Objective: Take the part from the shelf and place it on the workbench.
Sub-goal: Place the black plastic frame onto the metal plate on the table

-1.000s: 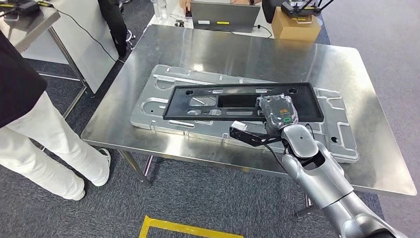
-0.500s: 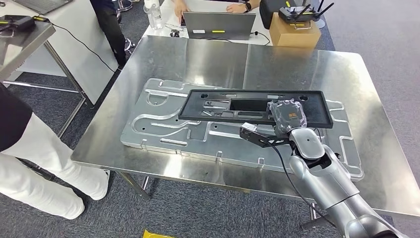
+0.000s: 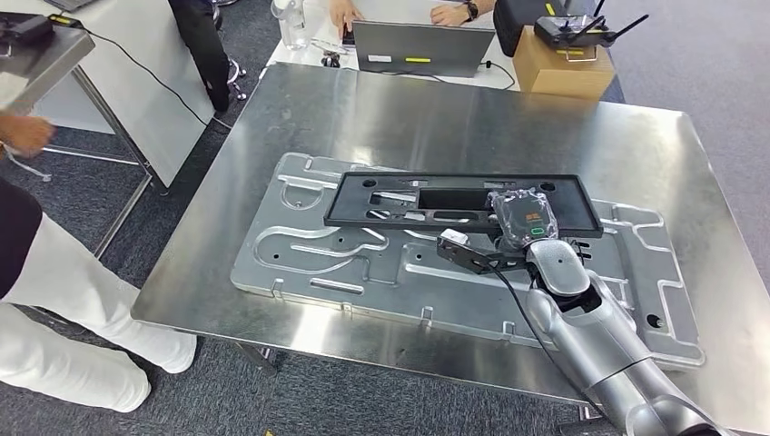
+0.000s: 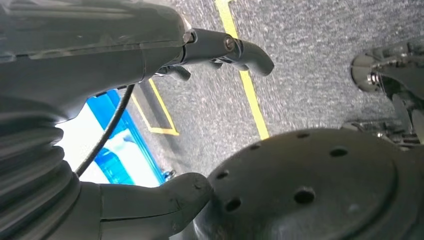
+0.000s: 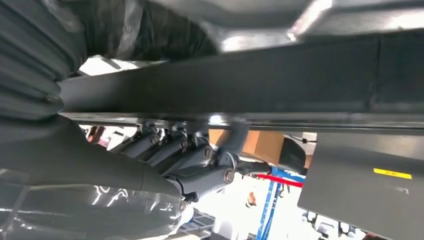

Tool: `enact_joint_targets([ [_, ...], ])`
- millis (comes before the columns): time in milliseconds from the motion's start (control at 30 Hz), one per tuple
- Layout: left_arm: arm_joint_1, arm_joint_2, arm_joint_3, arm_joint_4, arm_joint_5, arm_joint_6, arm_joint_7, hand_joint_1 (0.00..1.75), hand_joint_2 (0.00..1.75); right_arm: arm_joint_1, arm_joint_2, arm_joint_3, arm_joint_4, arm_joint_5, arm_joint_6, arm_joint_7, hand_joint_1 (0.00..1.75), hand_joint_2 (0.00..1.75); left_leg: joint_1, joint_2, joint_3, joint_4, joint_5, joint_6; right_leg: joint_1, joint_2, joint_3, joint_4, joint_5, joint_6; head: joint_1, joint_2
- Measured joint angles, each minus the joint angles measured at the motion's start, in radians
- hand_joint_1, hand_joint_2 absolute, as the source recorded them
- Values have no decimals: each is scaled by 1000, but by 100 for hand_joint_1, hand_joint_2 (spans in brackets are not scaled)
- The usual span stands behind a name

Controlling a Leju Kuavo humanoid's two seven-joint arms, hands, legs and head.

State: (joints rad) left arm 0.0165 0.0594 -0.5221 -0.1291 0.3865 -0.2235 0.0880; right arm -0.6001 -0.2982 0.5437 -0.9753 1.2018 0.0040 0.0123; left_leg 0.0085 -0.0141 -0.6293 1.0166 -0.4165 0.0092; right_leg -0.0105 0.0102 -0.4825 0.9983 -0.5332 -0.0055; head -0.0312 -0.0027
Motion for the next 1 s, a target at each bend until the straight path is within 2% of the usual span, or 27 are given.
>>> enact_joint_targets([
  [100,-1,-3,3,0,10,9,3,0,0,1,3,-2,5,1,-4,-4,0,0,-1,-3,5,-1,-8,7,0,-2,7,-4,0,0,0,0],
  [167,-1,-3,7,0,14,16,1,0,0,1,4,-4,7,1,-6,-5,0,0,-2,-3,8,-1,-11,11,-1,-4,15,-13,-6,0,0,0],
  [333,-2,-3,8,0,14,16,5,0,0,1,6,-8,9,1,-10,-11,0,0,-6,-2,13,0,-14,14,-3,-5,29,-32,-18,14,0,0],
  [867,-1,-3,7,0,5,14,1,0,0,2,22,-10,-22,3,-16,-26,0,0,-4,-2,24,-4,-13,14,-1,-6,35,-28,-20,17,0,0],
  [933,-1,-2,7,0,3,14,1,0,0,2,25,-10,-29,4,-17,-27,0,0,-7,-2,25,-3,-14,19,-3,-6,37,-33,-17,23,0,0],
  [1000,-2,-2,7,0,1,12,2,0,0,1,28,-10,-41,4,-19,-29,0,0,-2,2,33,-19,-7,28,-4,-6,38,-31,-22,30,0,0],
])
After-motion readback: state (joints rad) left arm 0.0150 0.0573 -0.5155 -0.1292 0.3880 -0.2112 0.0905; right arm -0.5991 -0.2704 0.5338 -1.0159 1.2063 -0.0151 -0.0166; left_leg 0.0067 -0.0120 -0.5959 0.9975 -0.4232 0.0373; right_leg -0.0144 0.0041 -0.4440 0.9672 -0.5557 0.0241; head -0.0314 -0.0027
